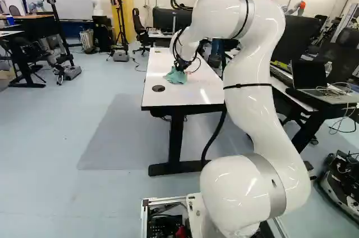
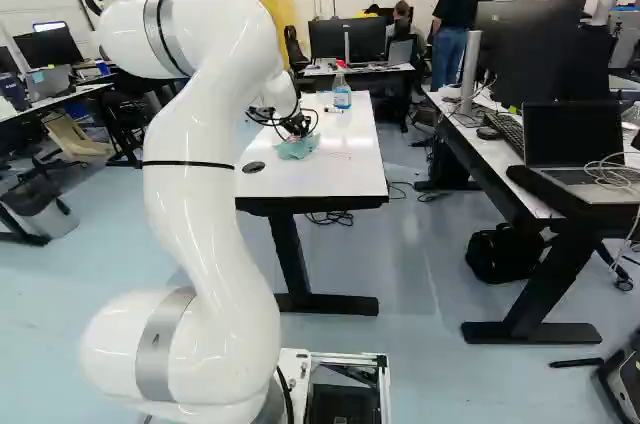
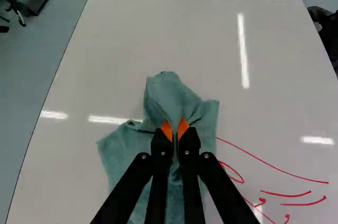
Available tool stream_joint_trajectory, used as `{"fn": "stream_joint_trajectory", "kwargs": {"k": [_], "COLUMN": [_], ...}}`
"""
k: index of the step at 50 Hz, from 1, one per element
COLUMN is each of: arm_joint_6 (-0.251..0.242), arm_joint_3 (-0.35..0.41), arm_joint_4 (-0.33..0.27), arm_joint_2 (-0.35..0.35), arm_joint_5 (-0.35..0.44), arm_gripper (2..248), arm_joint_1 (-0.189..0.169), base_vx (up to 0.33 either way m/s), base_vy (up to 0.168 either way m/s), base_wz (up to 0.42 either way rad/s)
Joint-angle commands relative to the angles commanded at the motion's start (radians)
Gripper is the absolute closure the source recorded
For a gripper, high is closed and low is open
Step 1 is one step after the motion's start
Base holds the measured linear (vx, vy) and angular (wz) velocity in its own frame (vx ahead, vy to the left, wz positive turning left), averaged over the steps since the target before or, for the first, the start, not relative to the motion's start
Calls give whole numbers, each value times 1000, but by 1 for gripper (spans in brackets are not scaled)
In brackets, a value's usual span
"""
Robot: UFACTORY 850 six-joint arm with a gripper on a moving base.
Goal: Clean the table with the green towel
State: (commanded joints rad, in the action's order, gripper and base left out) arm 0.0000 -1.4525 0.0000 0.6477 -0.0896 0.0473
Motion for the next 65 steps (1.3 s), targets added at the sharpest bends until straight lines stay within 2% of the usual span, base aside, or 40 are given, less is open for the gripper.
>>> {"fn": "stream_joint_trajectory", "kwargs": {"k": [27,45,65], "arm_joint_6": [0,0,0], "arm_joint_3": [0,0,10], "arm_joint_4": [0,0,0], "arm_joint_2": [0,0,-7], "arm_joint_5": [-70,-70,-70], "arm_gripper": [219,219,219], "arm_joint_1": [0,-1,-43], "base_vx": [0,0,0], "base_vy": [0,0,0], "base_wz": [0,0,0]}}
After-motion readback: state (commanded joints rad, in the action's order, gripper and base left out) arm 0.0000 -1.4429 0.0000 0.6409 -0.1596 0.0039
